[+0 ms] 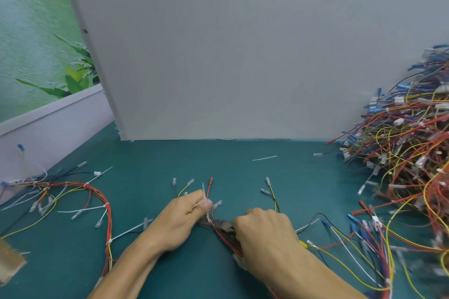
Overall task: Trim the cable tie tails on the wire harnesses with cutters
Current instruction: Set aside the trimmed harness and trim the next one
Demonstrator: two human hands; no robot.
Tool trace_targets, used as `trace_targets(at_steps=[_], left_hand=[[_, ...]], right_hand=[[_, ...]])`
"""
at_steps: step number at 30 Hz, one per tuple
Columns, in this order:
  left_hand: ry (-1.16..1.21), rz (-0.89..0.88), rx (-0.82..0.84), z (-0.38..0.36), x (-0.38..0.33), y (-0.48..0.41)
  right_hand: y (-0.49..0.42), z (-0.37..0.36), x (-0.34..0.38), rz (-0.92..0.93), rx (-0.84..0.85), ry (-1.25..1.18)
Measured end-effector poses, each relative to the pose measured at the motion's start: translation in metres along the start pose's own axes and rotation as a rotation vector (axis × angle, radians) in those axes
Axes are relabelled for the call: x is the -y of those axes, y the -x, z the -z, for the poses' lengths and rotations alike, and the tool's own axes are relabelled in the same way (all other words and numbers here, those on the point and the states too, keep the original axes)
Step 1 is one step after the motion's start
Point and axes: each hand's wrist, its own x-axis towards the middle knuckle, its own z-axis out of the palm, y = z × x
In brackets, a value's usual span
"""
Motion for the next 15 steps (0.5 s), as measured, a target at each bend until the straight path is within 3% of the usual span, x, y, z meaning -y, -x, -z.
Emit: trace_targets(at_steps=[6,11,15], left_hand=[[0.121,-0.051,-0.245,0.001,-0.025,0.005],[0.092,-0.152,-0.172,-0.011,-0.057,0.012],[0.207,-0.141,-0.18,-0.03,-0.077,0.013]], right_hand=[[0.019,-0.001,-0.046,-0.24,-0.07,-0.136],[0.032,-0.002,-0.079,-0.342,-0.093,-0.227],[0.041,0.003,-0.081,-0.319,-0.233,-0.262]])
